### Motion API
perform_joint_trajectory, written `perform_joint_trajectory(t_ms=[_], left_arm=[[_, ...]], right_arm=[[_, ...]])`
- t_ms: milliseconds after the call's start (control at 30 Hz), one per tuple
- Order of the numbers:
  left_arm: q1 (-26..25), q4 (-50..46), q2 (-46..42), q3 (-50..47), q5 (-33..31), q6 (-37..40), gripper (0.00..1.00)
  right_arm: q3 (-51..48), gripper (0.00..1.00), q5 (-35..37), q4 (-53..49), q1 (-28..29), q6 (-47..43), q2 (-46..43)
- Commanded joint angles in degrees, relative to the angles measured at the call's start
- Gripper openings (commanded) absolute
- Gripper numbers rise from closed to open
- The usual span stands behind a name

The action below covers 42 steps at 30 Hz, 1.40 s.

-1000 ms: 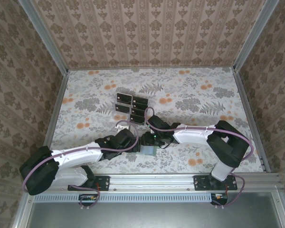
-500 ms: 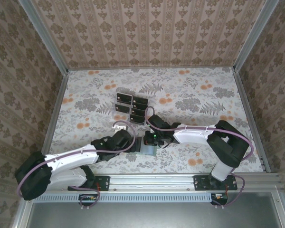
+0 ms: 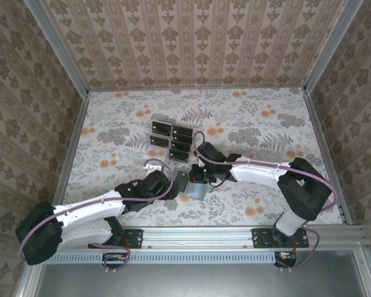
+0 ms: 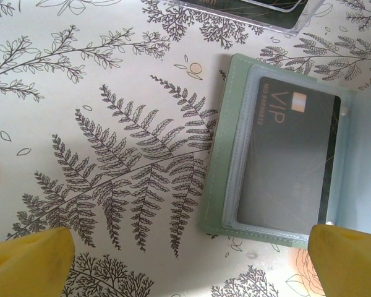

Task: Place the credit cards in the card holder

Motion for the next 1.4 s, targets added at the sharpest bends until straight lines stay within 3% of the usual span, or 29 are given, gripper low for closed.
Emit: perform_joint_trajectory(t_ms=[0,467,533,667,800,867,1133,1367], left_arm=[[-0.2,-0.8,-0.8,-0.9,-0.8,-1.2,1.00],[-0.2,1.6,-1.3,-2.1,-0.5,-2.1,1.00],[-0.2,1.7,-1.8,-2.4,-0.5,-2.4,1.00],[-0.2,0.3,-4.3,-3.1,-1.9,-3.8,1.00],[-0.2,-2.0,-9.2,-4.6,-4.5,-5.3,1.00],[-0.1,-3.3,-11.5,-5.0,-5.2,-5.7,1.00],[0.5,-7.1,-16.5,-6.0,-6.0,-6.2,1.00],[3.0,-6.1,-14.4,-5.1,-3.5,-4.1,1.00]], right_arm=[[1.3,0.00,-1.8,-1.7,-0.1,-0.2,-2.0],[6.1,0.00,-4.9,3.4,0.5,4.0,7.8],[7.6,0.09,-5.1,3.5,0.7,4.2,9.8],[11.2,0.17,-5.9,3.7,1.8,4.6,13.5],[14.8,0.36,-6.1,2.7,3.0,4.3,15.9],[15.8,0.42,-6.2,2.2,3.3,4.2,17.0],[18.0,0.49,-7.0,2.2,3.7,4.8,19.6],[18.4,0.53,-8.0,3.1,3.9,3.9,16.7]])
